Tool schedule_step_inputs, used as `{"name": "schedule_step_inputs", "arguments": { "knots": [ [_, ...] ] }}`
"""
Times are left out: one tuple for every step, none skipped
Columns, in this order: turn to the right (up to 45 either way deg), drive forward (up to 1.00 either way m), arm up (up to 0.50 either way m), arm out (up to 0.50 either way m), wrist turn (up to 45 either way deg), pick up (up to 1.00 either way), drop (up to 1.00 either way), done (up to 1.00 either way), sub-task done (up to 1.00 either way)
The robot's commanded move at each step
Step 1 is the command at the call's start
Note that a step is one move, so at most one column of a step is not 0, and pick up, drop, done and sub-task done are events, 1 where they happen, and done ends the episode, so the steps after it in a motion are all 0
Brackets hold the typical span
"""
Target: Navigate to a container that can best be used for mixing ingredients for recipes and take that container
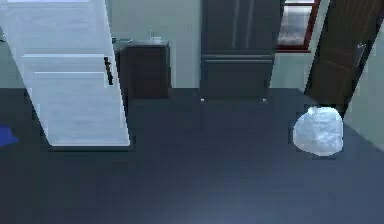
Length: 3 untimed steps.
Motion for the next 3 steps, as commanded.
{"name": "schedule_step_inputs", "arguments": {
  "knots": [
    [45.0,0.00,0.00,0.00,0.0,0.00,0.00,0.00,0.00],
    [45.0,0.00,0.00,0.00,0.0,0.00,0.00,0.00,0.00],
    [45.0,0.00,0.00,0.00,0.0,0.00,0.00,0.00,0.00]
  ]
}}
